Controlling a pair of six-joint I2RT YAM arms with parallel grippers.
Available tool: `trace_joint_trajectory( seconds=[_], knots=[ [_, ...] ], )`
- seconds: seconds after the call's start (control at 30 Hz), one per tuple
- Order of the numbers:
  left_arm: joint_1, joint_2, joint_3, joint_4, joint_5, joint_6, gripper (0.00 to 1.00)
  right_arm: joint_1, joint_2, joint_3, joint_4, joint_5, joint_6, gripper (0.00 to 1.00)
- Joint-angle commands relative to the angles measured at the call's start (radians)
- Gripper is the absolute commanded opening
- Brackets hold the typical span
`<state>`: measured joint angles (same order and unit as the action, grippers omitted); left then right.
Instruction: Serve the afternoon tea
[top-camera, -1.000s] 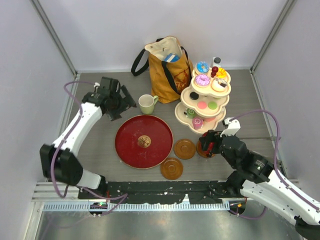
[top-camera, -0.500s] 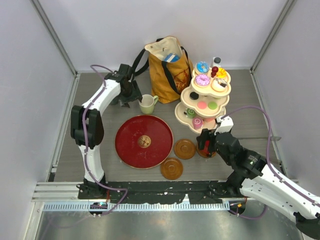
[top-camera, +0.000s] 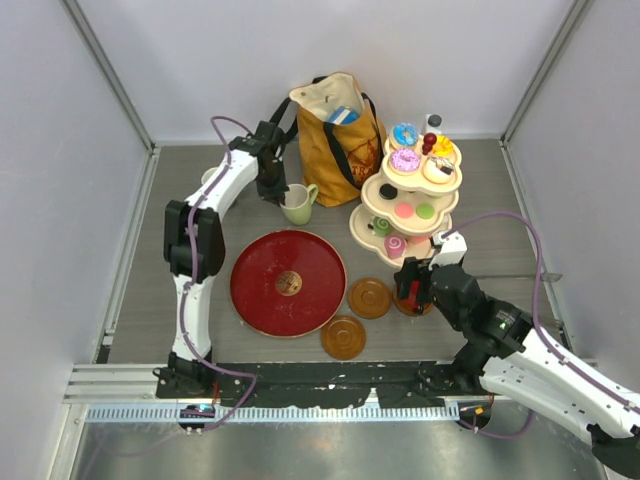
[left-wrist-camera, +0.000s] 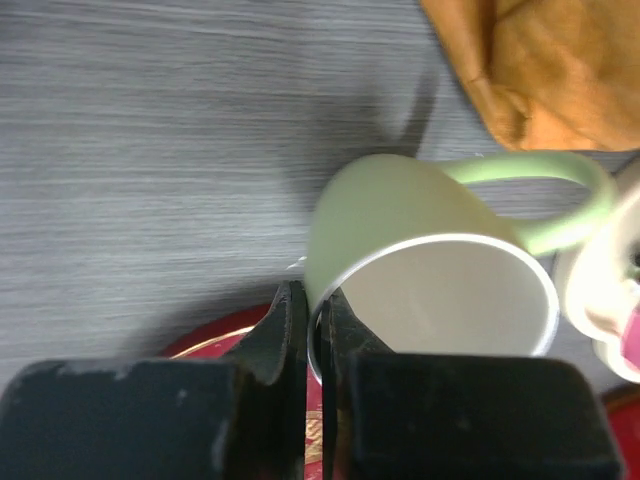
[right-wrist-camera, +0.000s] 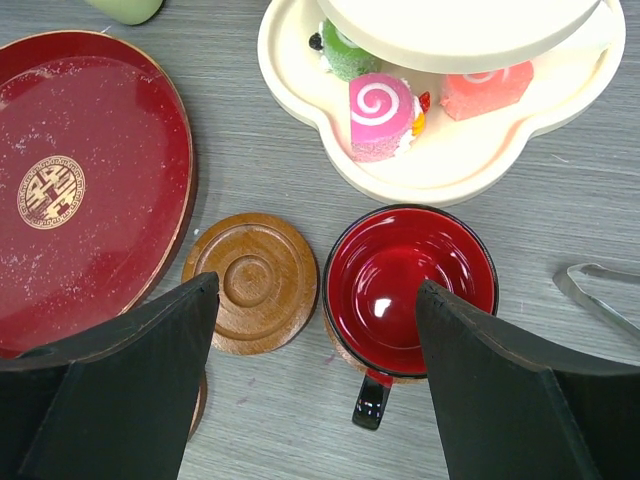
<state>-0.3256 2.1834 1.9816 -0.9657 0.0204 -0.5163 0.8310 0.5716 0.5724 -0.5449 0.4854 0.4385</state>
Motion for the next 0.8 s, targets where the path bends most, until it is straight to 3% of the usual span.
trace_joint_trajectory(
  seconds=[0.0, 0.2, 0.37, 0.57, 0.77],
  knots=[
    [0.0, 0.007, 0.091, -0.019, 0.027, 0.137, 0.0, 0.002, -0.01, 0.01, 0.045, 0.007, -0.027, 0.84],
    [-0.015, -0.106, 0.155, -0.05, 0.081, 0.258, 0.0, 0.002, -0.001, 0.024, 0.14, -0.174, -0.124, 0.83],
    [-0.113, -0.341, -0.05, 0.027, 0.136, 0.444, 0.0, 0.002, 0.073, 0.055, 0.24, -0.417, -0.22, 0.81],
    [-0.246, -0.578, -0.369, 0.105, 0.381, 0.676, 0.0, 0.006, 0.116, 0.098, 0.232, -0.577, -0.326, 0.79],
    [-0.349, -0.61, -0.411, 0.096, 0.49, 0.699, 0.0, 0.02, 0.097, 0.096, 0.29, -0.725, -0.429, 0.77]
  ],
)
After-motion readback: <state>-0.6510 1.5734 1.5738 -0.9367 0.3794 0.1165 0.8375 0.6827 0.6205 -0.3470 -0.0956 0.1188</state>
